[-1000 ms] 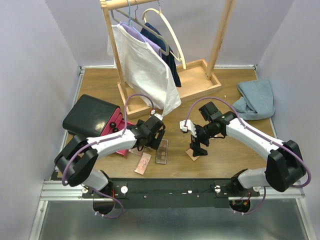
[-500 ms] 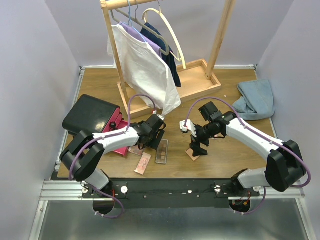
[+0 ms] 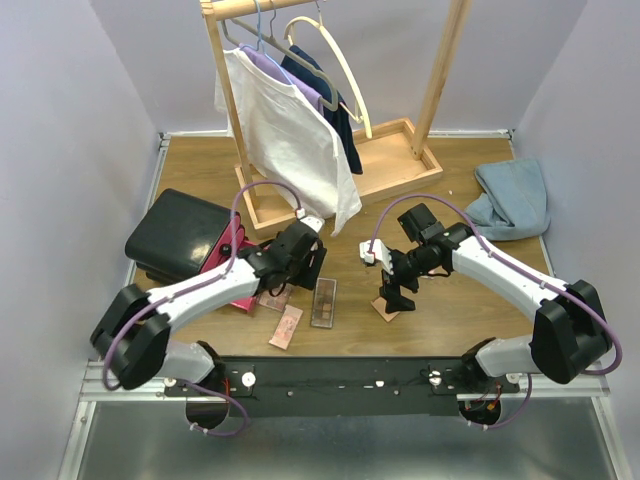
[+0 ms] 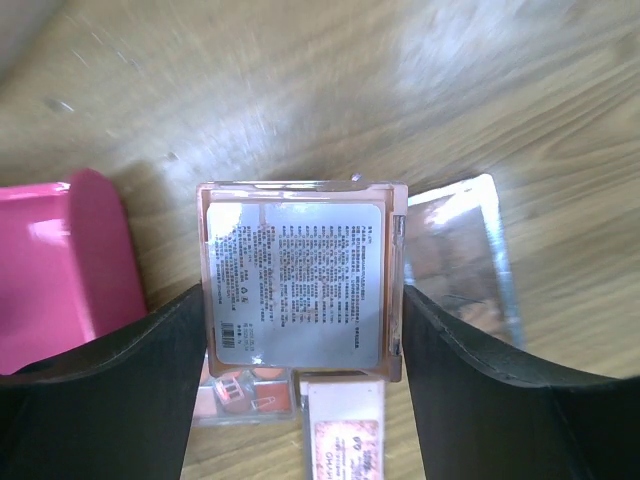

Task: Organize the makeup
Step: Pick up the makeup from the center of the board, then place the makeup in the drawer.

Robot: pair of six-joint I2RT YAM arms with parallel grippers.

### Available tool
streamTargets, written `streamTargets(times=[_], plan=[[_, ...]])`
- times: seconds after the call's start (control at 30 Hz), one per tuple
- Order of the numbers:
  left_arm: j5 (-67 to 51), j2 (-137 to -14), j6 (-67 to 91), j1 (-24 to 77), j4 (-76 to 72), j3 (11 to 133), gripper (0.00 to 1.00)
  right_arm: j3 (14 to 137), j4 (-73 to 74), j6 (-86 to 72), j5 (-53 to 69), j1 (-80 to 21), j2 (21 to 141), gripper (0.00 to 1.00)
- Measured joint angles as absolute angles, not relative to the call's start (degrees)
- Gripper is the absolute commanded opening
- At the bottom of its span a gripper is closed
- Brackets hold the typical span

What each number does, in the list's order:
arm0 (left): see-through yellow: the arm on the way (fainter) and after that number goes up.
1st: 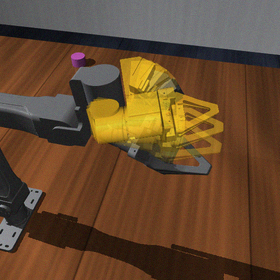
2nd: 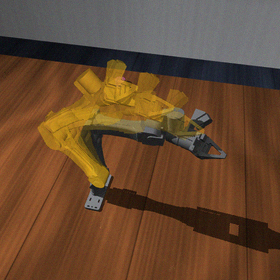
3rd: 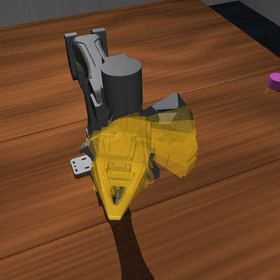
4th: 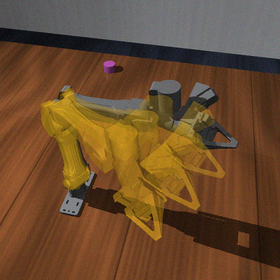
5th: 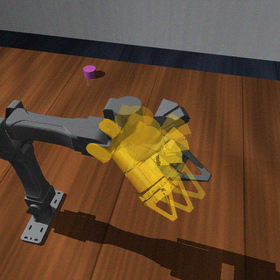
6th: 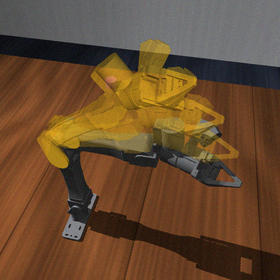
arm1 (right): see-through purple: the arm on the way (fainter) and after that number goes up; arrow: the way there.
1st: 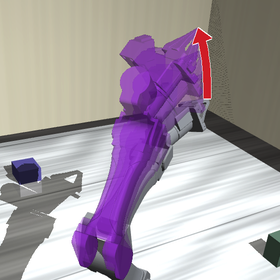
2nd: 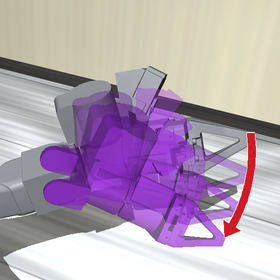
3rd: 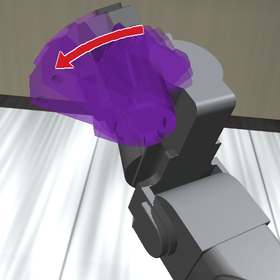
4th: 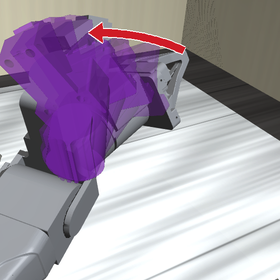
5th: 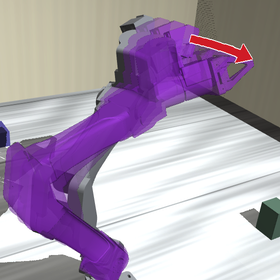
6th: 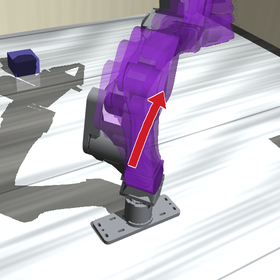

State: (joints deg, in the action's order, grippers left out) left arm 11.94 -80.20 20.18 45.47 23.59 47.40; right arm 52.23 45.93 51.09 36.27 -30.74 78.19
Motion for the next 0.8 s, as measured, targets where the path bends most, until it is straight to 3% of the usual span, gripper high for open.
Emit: streamTargets(times=[0.4,0.8], plan=[[20.7,-62.6,23.1,44.2,27.2,46.3,0.45,52.2,45.9,51.1,36.3,-30.7,78.2,1.0],[34.0,-61.9,27.6,42.4,32.0,44.4,0.45,52.2,45.9,51.1,36.3,-30.7,78.2,1.0]])
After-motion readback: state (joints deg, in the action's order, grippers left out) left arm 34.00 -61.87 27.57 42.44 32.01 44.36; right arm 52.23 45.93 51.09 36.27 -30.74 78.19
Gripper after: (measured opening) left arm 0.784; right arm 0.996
